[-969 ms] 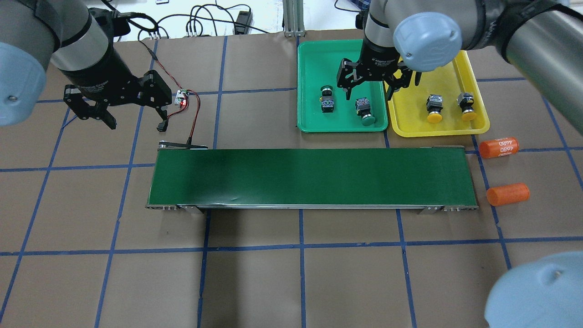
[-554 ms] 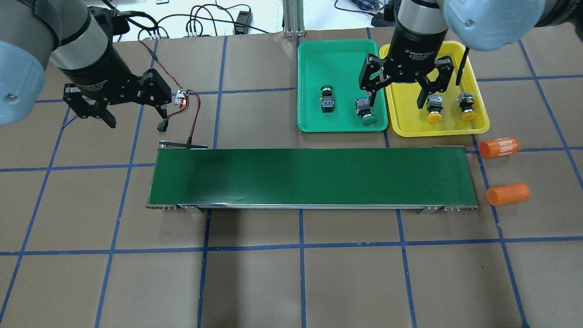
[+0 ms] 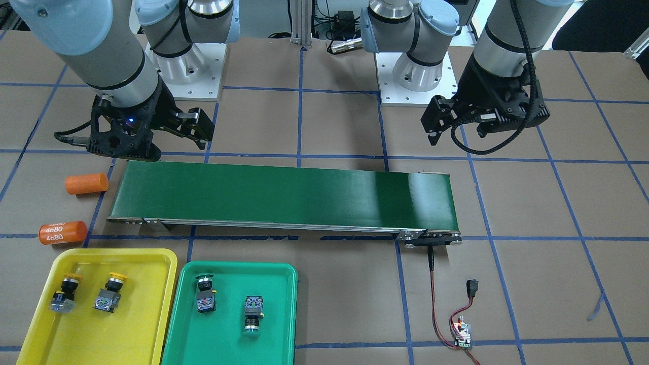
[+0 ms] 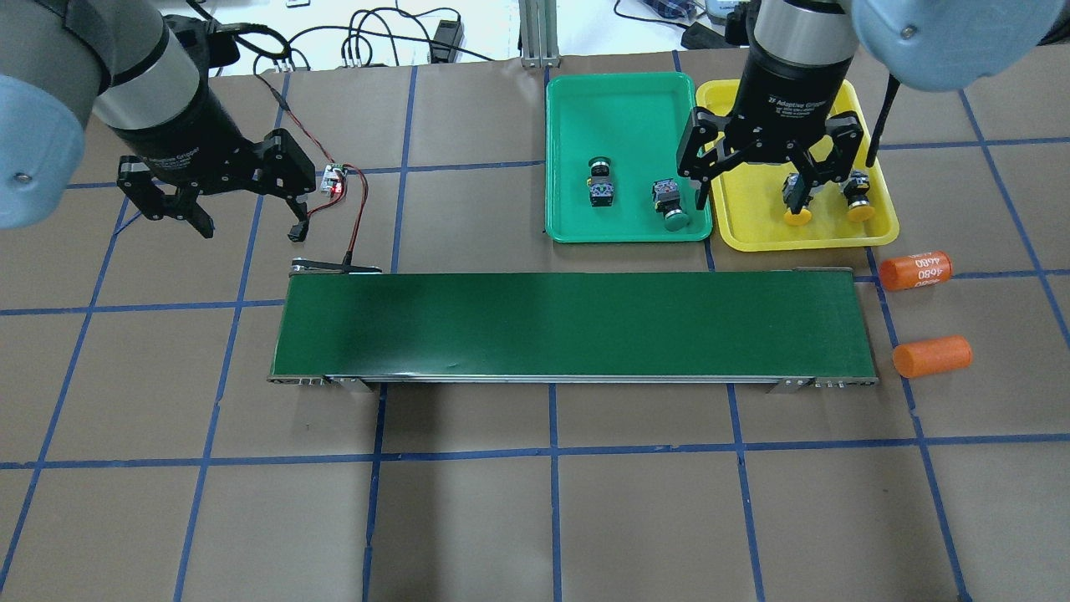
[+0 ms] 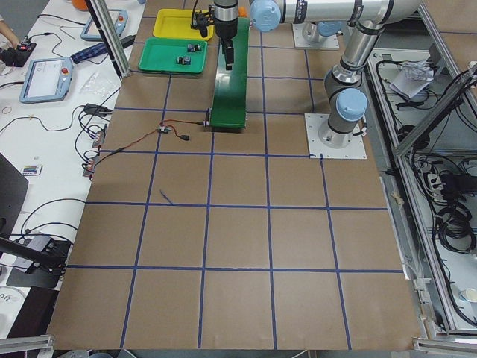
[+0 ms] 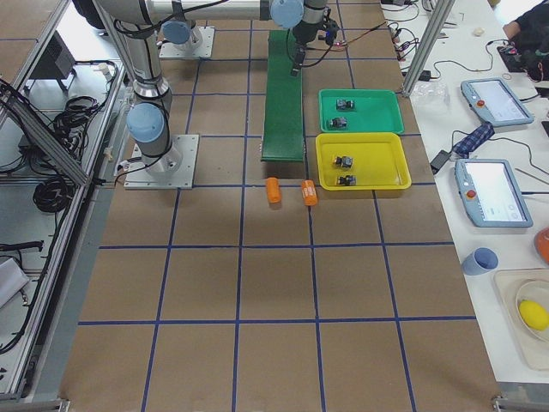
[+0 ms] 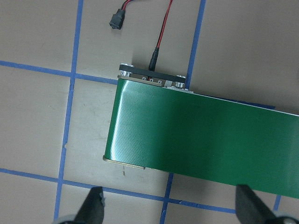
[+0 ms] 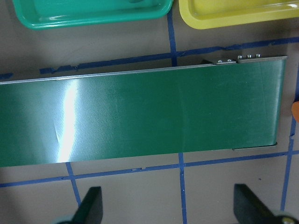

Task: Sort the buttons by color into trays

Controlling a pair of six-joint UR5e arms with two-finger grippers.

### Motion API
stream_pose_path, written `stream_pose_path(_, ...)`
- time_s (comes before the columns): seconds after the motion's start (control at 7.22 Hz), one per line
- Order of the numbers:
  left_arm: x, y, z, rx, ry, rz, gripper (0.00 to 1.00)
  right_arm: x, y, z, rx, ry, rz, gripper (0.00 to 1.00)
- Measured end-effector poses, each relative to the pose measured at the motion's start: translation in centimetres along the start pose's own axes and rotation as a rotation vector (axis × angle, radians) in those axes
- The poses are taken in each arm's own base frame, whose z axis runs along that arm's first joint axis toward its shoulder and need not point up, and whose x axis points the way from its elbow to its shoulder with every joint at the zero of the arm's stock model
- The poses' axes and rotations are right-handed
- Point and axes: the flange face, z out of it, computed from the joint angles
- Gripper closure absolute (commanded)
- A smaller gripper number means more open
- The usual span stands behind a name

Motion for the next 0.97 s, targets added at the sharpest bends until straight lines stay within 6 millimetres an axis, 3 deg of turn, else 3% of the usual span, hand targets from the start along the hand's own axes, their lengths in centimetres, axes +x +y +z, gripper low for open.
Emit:
stream_pose_path(0.28,-0.2,0.4,0.2,-0.048,-0.015,-0.006,0.0,0.6,1.6,0.7,-0.012,0.014,0.004,0.0)
stream_pose_path(0.55,-0.3,0.8,0.3,-0.06,-0.019,-0.002,0.0,1.7,3.5,-0.3,0.016,0.007,-0.005,0.0)
stream_pose_path(0.97,-0.3,1.1,0.4,-0.062,-0.02,0.007,0.0,4.1,4.2,-1.2,0.027,-0.007,0.02,0.0)
